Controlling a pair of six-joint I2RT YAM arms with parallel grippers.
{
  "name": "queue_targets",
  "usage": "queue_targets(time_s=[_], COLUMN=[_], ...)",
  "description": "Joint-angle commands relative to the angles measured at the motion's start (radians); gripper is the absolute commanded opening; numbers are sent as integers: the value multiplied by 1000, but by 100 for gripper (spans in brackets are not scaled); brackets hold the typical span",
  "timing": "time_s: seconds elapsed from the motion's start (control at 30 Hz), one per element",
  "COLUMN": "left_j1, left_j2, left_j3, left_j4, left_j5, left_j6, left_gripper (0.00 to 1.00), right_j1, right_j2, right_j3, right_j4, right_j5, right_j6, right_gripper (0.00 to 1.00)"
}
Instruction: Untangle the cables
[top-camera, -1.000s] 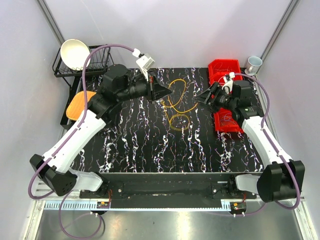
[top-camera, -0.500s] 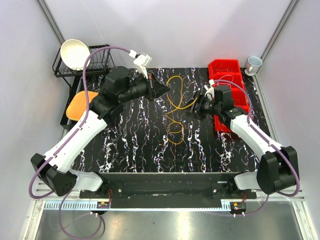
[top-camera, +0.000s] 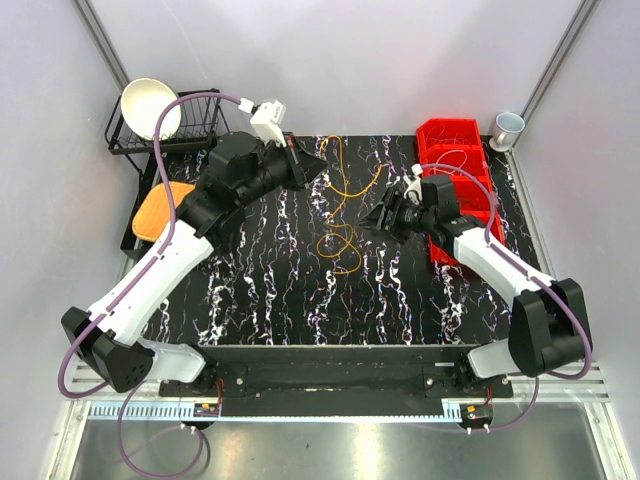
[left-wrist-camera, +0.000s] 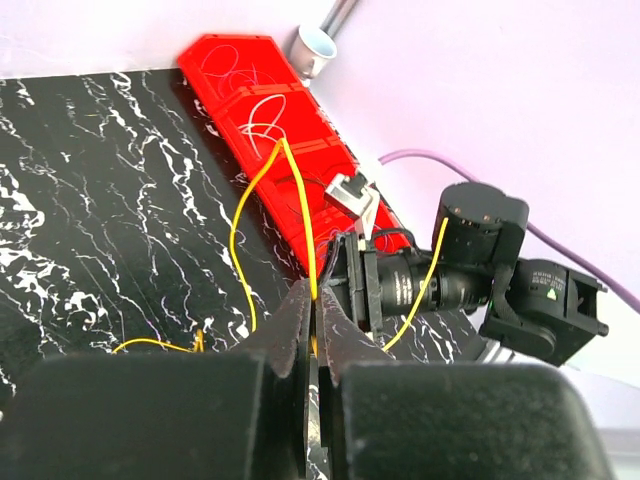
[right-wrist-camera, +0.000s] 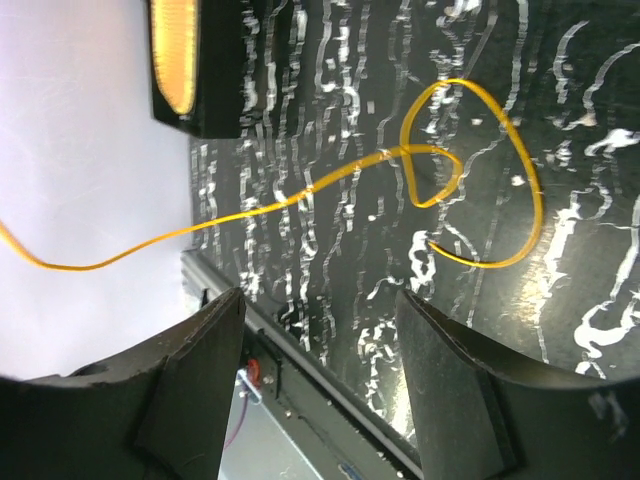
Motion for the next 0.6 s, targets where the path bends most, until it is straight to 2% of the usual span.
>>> queue_targets(time_s=[0.0,0.33,0.57], left_j1=[5,8,6], left_j2=[-19,-43,-65], left_j3=[19,-36,-84], left_j4=[20,68,112], left_j5=[-46,23,61], left_j6=[-13,18,20], left_gripper=[0,0,0], right_j1=[21,35,35], right_j2=[34,138,236], right_j3=[12,81,172], right_j4=[-22,-111,-142], right_j5=[105,191,163], right_j6=[-3,151,235], right_gripper=[68,68,74])
